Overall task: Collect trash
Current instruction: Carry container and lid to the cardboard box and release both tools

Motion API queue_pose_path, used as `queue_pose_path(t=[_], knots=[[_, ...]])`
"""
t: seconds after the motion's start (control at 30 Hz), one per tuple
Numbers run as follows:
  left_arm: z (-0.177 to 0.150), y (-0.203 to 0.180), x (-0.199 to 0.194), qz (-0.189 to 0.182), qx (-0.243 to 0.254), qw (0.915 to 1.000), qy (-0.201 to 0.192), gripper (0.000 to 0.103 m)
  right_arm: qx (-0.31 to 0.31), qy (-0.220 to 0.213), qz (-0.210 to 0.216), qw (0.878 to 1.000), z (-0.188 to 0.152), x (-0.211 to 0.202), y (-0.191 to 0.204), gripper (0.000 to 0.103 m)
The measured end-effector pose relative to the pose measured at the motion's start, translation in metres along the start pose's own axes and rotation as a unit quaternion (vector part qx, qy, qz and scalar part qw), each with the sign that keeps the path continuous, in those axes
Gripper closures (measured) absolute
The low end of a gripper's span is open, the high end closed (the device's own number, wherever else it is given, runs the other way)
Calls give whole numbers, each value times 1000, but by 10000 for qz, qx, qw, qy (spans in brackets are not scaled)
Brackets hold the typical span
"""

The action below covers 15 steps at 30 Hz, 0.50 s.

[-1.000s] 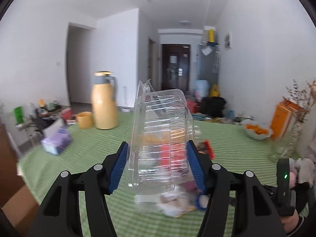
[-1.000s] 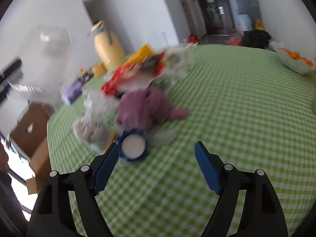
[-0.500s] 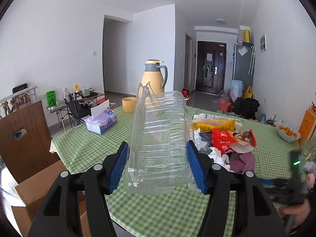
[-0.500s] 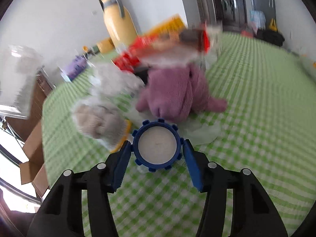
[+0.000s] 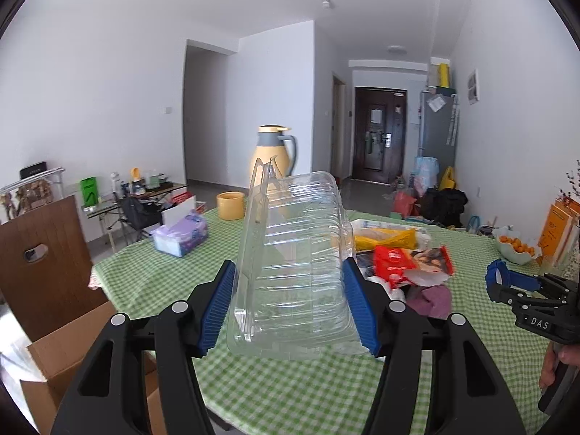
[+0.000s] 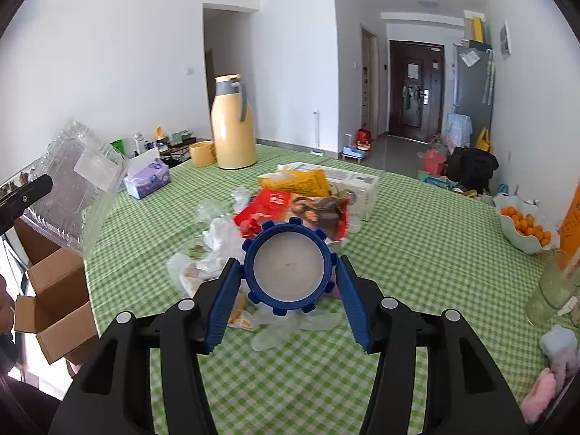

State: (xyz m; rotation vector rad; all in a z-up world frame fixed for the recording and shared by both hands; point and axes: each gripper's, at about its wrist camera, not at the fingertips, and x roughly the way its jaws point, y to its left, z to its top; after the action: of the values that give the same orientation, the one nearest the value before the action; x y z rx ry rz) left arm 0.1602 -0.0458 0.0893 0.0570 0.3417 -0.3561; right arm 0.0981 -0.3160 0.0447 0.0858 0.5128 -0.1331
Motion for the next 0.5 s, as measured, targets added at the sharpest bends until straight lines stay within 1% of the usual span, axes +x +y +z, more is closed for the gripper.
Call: queue_pose_path(t=[0.1, 0.17, 0.2, 0.27, 0.3, 0.33, 0.37, 0.4, 0.43, 0.47, 0.5], knots=[[-4, 25, -6, 255, -117, 9996, 27, 46, -162, 6, 287, 9995, 9, 12, 24, 50], [-9, 51, -12, 581, -274, 9979, 47, 46, -336, 36, 575, 9978, 17, 25, 49, 50], [-12, 65, -15, 737, -342, 9967, 76, 46, -471, 65, 796, 9957, 21, 34, 68, 50], [-24, 106, -23, 1187, -586, 9910, 215, 46, -734, 113, 1196, 9900, 27, 50, 105, 50], [-28, 121, -26, 1337, -656, 9884, 281, 46, -827, 139, 1383, 9868, 28, 57, 122, 50], [-38, 150, -31, 1666, -814, 9818, 406, 46, -930, 196, 1611, 9824, 29, 65, 143, 50], [-43, 167, -32, 1826, -889, 9779, 494, 46, -1005, 235, 1759, 9790, 30, 71, 159, 50], [-51, 189, -33, 2033, -980, 9722, 621, 45, -1120, 297, 1982, 9733, 29, 80, 183, 50], [-62, 213, -34, 2279, -1093, 9642, 798, 45, -1213, 364, 2165, 9680, 27, 87, 203, 50], [-73, 231, -32, 2434, -1159, 9578, 1002, 45, -1303, 440, 2341, 9624, 25, 94, 222, 50], [-90, 253, -29, 2618, -1240, 9483, 1296, 45, -1411, 556, 2575, 9543, 21, 104, 250, 50]])
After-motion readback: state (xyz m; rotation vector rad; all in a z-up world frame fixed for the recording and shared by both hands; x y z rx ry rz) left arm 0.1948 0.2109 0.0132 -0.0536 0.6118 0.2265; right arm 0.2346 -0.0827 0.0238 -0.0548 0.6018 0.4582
